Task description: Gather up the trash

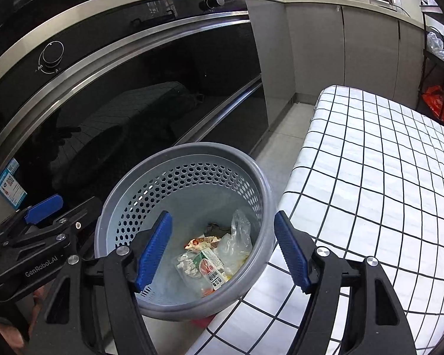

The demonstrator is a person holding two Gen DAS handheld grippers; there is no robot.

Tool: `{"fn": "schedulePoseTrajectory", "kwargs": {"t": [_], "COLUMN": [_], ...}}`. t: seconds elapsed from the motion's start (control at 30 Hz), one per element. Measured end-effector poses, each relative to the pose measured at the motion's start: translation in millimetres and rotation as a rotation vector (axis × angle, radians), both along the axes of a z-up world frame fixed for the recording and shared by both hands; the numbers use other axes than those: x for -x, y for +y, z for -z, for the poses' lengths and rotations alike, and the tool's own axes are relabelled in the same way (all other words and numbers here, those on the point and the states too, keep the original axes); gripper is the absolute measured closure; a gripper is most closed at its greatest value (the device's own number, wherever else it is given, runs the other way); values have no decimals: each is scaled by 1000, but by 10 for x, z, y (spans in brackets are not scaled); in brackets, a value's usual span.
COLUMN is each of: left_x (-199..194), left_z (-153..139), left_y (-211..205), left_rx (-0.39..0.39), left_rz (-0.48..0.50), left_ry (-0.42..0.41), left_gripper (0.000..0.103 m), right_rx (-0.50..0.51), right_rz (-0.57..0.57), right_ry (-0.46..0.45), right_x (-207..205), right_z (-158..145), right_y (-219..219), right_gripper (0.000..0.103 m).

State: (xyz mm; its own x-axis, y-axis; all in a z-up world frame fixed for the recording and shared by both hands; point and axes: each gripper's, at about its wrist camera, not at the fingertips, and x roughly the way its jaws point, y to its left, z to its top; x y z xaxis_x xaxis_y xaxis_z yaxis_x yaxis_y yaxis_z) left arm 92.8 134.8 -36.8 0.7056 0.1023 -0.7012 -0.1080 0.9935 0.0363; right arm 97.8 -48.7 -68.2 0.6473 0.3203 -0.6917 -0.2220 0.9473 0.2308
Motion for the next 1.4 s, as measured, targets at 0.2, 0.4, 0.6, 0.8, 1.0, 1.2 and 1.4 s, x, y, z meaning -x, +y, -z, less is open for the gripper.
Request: {"fn": "schedulePoseTrajectory", "kwargs": {"t": [0.2,0.4,0.6,0.8,1.0,1.2,1.4], "left_x": [34,54,51,34,39,59,55], "left_z": [-18,-26,-32,-34,-35,-43,-39], "left_y": [-1,19,36,52,57,51,70], "left_rx": [-11,-11,-9,-8,-12,-27,-30], "left_rz": [-4,-10,-12,-16,-19,-27,-35], "left_ry": [-10,-17,-20,-24,-26,-34,-28], "left_gripper": [21,19,16,11,10,7,7], "right_rx": [13,38,65,81,80,79,80], "right_rz": [11,15,16,22,36,49,53], "right_ry": [-8,-20,-33,-41,-41,-47,-51], "right_x": [45,96,122,131,134,147,150], "right_z": [-12,-21,-20,-21,-26,-42,-50], "right_y": [-33,-32,4,23,27,44,43], "right_gripper": [35,35,34,34,34,34,33]}}
